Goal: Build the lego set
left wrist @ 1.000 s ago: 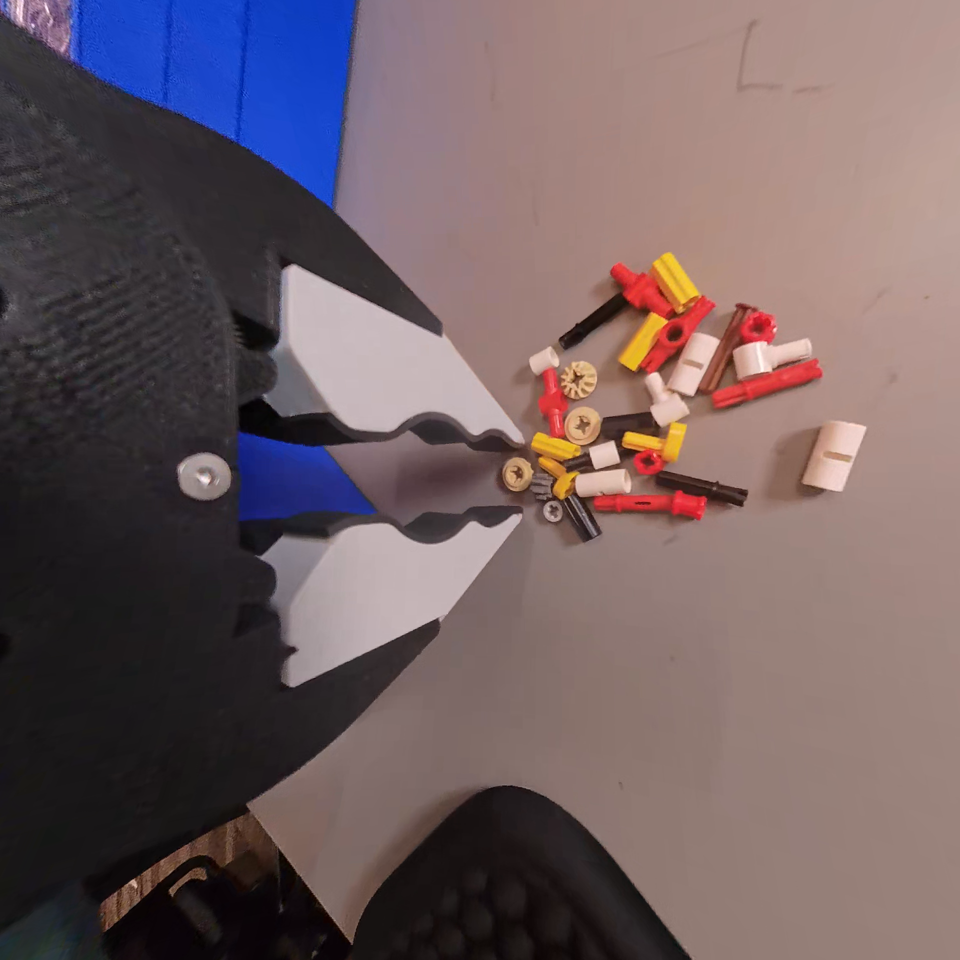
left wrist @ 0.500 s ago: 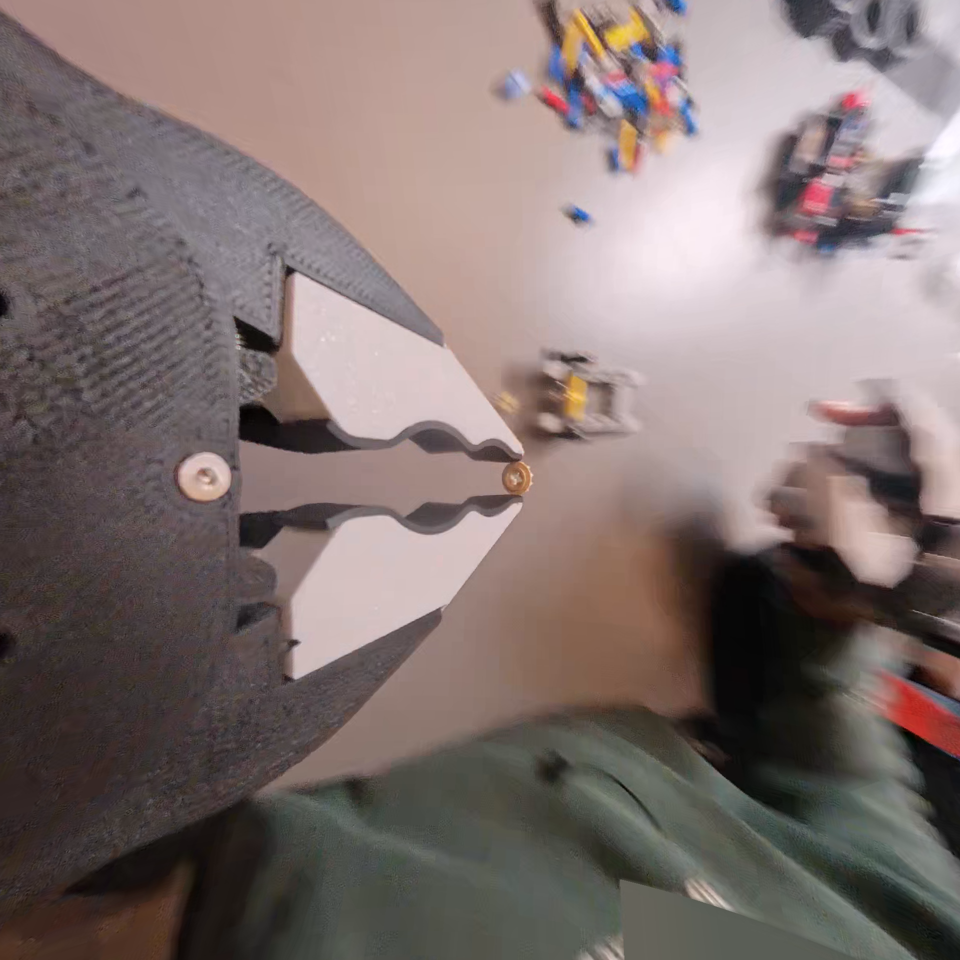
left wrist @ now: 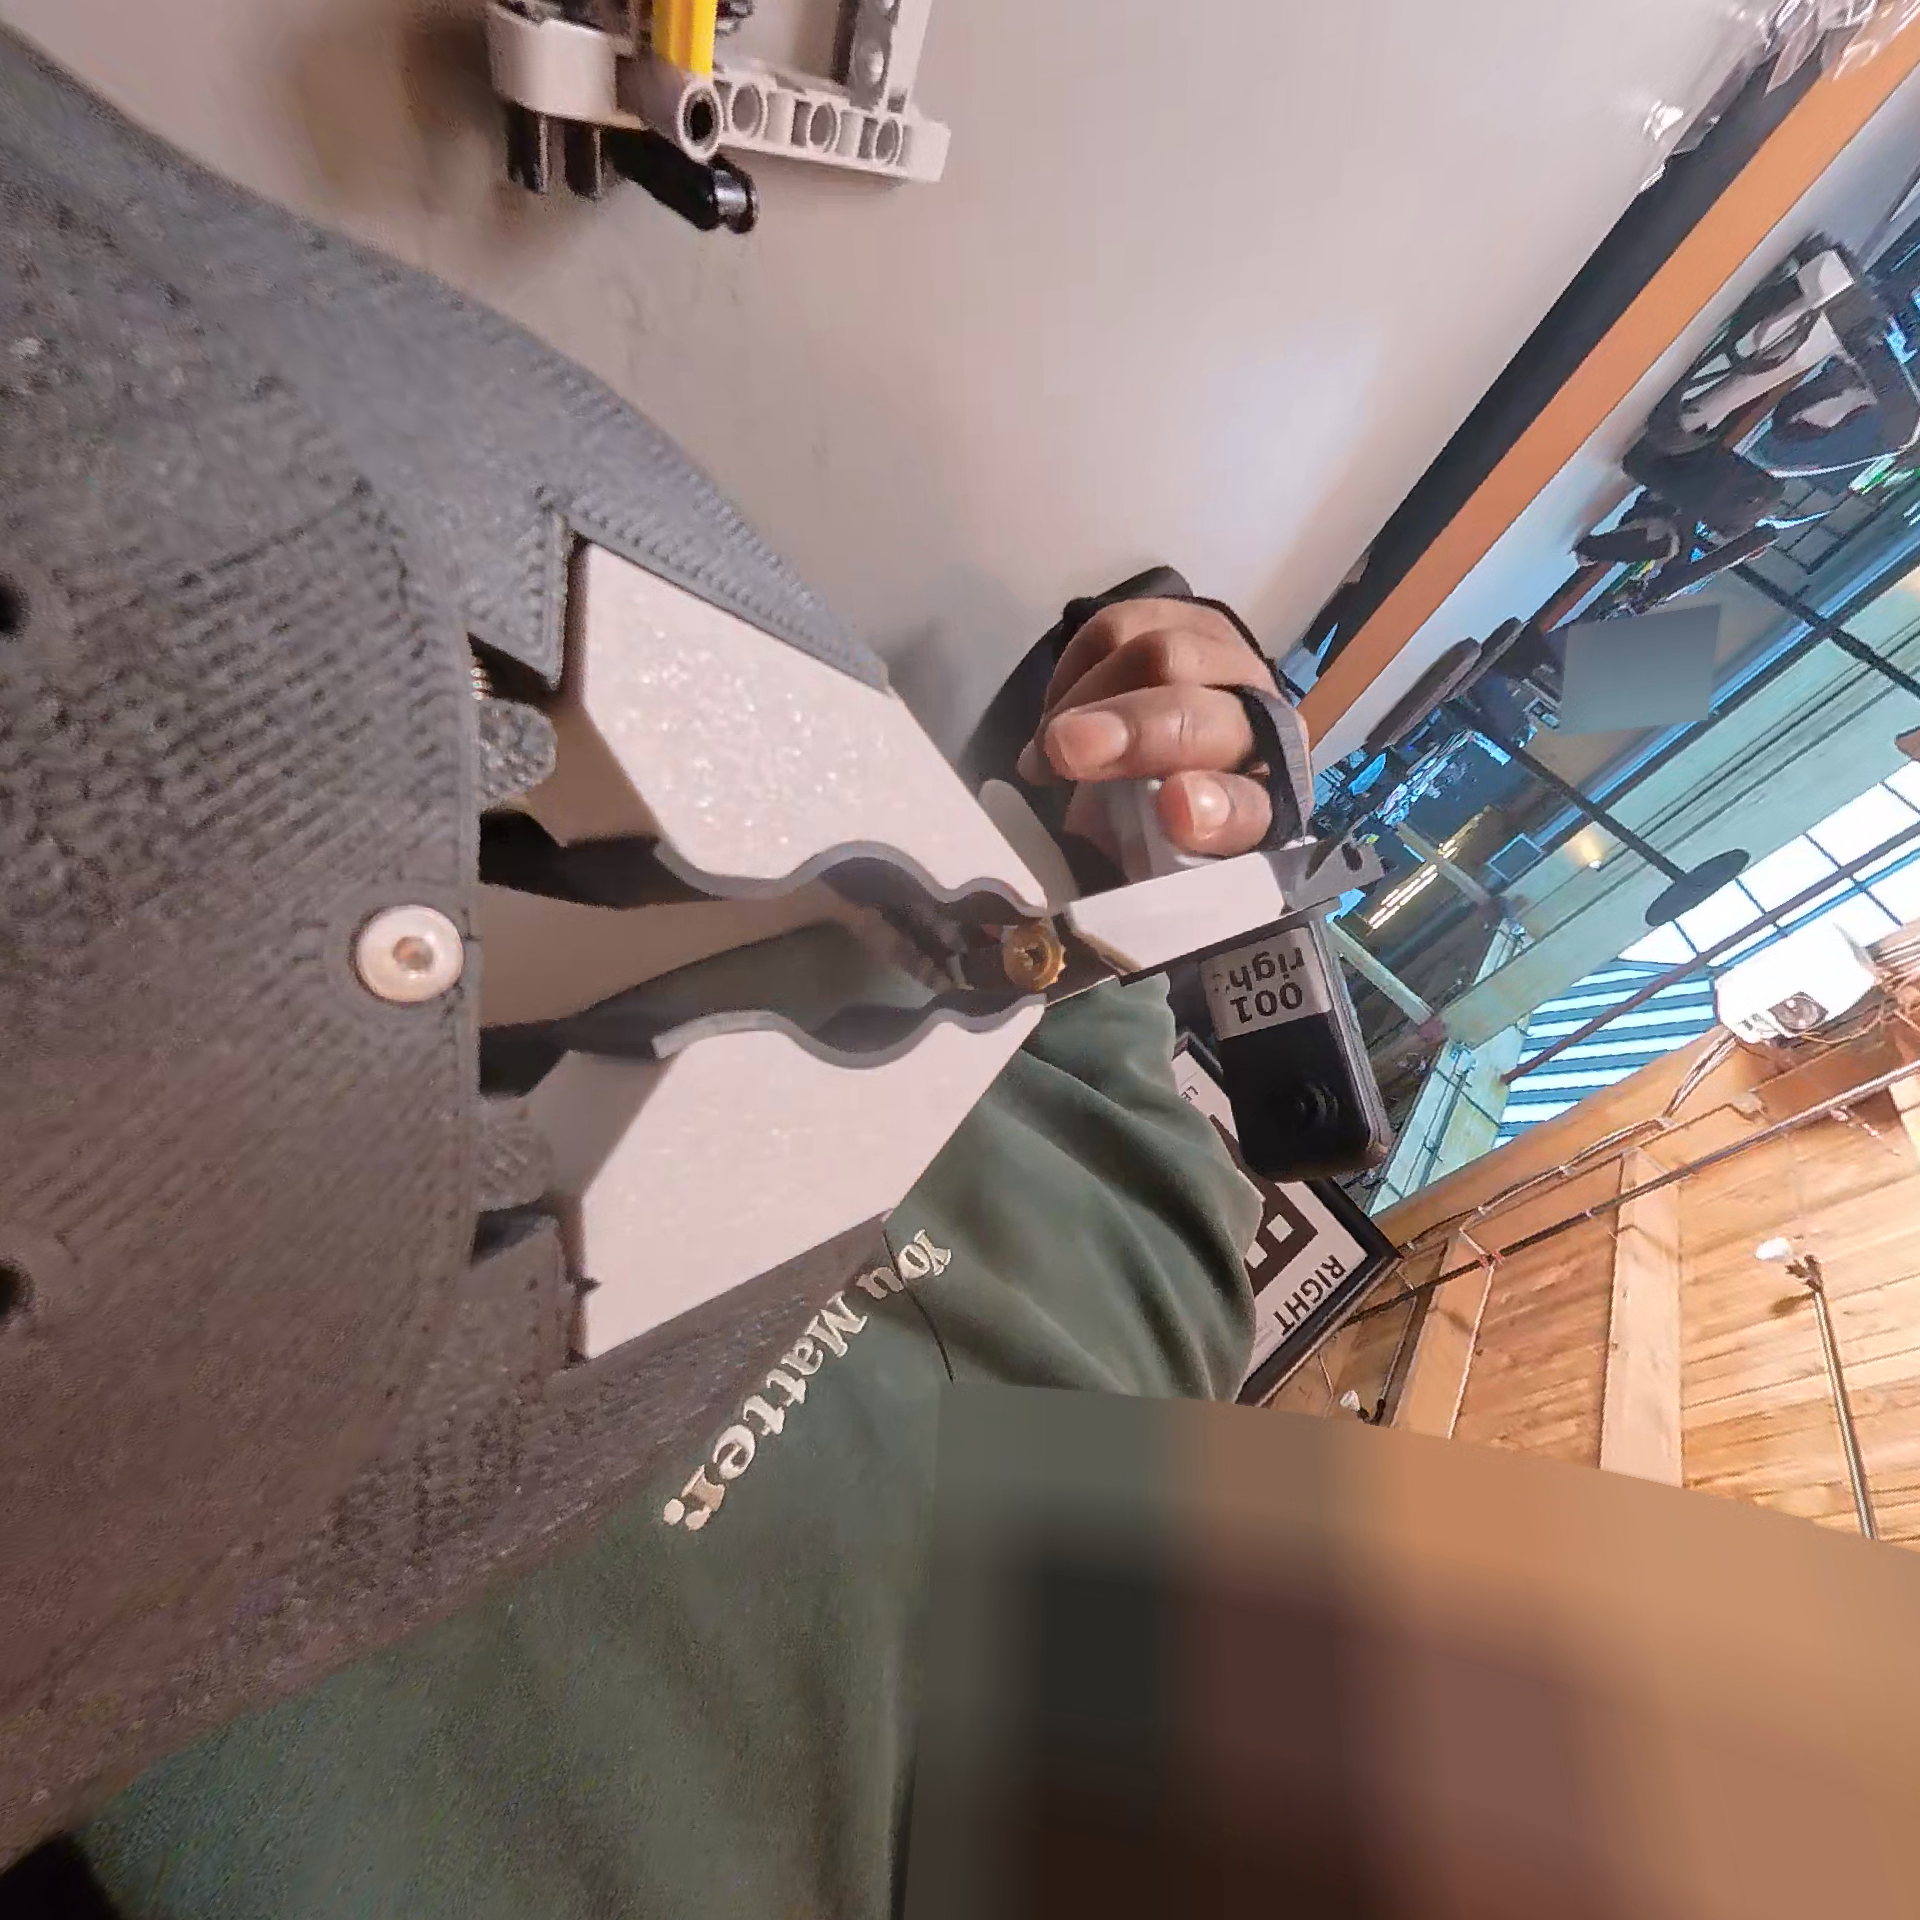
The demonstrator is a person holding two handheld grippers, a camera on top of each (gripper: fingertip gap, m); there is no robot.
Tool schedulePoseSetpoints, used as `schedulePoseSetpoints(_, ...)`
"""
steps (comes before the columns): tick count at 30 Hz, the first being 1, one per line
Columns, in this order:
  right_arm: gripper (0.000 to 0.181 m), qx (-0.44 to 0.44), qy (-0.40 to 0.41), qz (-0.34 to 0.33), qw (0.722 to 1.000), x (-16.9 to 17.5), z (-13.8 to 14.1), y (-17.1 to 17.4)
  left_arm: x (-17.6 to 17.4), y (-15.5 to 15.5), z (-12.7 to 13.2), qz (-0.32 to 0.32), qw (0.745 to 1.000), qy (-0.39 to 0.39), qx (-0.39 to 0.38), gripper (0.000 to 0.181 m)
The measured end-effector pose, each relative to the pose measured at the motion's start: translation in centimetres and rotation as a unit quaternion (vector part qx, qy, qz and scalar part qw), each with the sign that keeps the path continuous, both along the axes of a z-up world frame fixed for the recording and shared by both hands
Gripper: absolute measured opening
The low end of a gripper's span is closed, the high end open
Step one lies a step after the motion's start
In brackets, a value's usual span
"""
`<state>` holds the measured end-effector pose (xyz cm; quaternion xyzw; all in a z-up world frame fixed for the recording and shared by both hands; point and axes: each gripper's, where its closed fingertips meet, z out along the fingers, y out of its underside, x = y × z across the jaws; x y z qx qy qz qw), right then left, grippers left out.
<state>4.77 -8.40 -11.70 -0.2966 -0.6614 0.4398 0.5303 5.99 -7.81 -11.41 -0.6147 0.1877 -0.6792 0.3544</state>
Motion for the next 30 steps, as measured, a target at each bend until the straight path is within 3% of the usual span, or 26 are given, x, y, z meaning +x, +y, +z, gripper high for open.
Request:
schedulePoseSetpoints(5,0.01,0.011,-0.019,-0.002,1.0,0.0,-0.6,0.3,-0.2,0.2,-0.7,0.008,1.0,0.024,-0.005,0.01)
schedulePoseSetpoints(7,0.01,0.013,-0.058,-0.029,0.998,-0.1,-1.4,1.7,-2.0,1.1,-1.8,0.057,0.991,0.119,0.034,0.022)
schedulePoseSetpoints(9,0.01,0.026,-0.166,-0.072,0.983,0.2,-4.4,4.6,-6.1,2.9,-3.7,0.149,0.946,0.274,0.091,0.02)
schedulePoseSetpoints(11,0.011,0.03,-0.295,-0.107,0.949,1.6,-8.2,7.5,-10.7,3.9,-6.1,0.214,0.872,0.425,0.115,0.019)
schedulePoseSetpoints(12,0.011,0.032,-0.35,-0.118,0.929,2.5,-9.7,8.5,-12.1,3.7,-7.5,0.213,0.842,0.483,0.111,0.02)
schedulePoseSetpoints(14,0.011,0.03,-0.408,-0.139,0.902,3.2,-11.1,10.1,-12.8,3.0,-9.4,0.19,0.813,0.54,0.103,0.021)
schedulePoseSetpoints(22,0.011,-0.006,-0.524,-0.128,0.842,3.2,-12.1,12.2,-10.2,4.2,-12.1,0.137,0.808,0.563,0.11,0.021)
schedulePoseSetpoints(25,0.011,-0.012,-0.538,-0.103,0.837,2.9,-12.1,11.4,-9.7,4.2,-12.2,0.125,0.815,0.556,0.107,0.011)
schedulePoseSetpoints(30,0.011,-0.012,-0.53,-0.078,0.844,2.2,-12.1,9.9,-8.5,2.6,-12.2,0.087,0.827,0.544,0.11,0.011)
